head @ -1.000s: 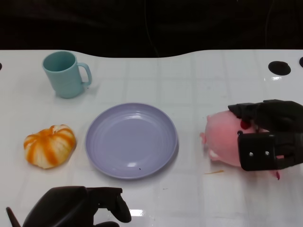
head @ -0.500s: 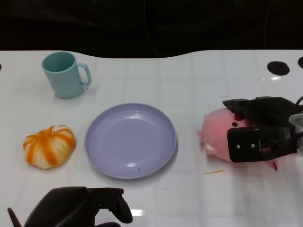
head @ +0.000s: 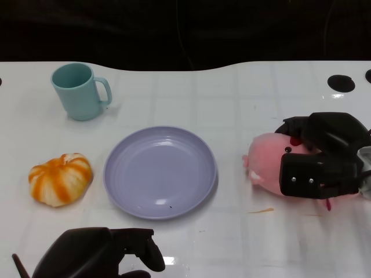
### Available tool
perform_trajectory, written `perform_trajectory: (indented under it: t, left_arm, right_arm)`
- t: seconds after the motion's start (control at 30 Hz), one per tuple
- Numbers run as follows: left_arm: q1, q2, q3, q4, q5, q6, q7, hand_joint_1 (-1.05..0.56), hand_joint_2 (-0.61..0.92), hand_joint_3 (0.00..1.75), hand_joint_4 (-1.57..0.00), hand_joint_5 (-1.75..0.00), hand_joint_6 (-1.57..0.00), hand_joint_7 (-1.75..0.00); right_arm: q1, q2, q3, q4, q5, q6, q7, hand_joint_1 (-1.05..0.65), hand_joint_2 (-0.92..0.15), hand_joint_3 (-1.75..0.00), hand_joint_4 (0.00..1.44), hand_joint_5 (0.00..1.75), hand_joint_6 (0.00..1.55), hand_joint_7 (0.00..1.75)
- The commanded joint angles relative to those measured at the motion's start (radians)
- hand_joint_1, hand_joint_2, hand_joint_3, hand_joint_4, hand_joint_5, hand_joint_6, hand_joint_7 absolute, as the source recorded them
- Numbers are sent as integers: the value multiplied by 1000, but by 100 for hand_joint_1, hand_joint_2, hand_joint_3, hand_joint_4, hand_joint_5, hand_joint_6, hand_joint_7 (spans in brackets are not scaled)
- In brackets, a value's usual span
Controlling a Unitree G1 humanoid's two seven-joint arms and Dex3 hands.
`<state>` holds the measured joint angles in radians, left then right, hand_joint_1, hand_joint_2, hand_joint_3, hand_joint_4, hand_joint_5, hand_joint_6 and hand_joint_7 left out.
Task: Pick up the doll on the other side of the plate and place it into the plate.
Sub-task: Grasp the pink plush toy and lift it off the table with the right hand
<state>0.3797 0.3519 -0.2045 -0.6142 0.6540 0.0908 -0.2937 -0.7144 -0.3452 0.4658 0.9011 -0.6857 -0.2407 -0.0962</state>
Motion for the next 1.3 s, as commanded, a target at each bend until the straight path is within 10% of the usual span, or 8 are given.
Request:
perform_trajectory:
  t: [0.03,0.23,0.77,1.3]
  left_arm:
    - [-2,5,0,-10,5,4,-7,-29,92,35,-67,-154,-77,-82]
    - [-1,10,6,-3,1,-7,-3,-28,92,34,-65,-157,-76,-85]
    - [20,14,16,-6,-5,-19,-1,-29,92,36,-66,-152,-75,-83]
    - [21,3,-10,-1,18,-26,11,-29,92,35,-66,-151,-77,-84]
  right_arm:
    - [9,-10,26,22,-26,-3,-13,-25,-72,-61,75,167,83,118]
    - [18,-16,32,-3,-45,-32,-93,-21,-61,-79,89,175,68,171]
    - [89,6,-23,-95,-18,-141,-315,-17,-35,-125,97,175,74,174]
    - [80,91,-63,-243,25,-206,-311,-15,-30,-143,100,175,76,175]
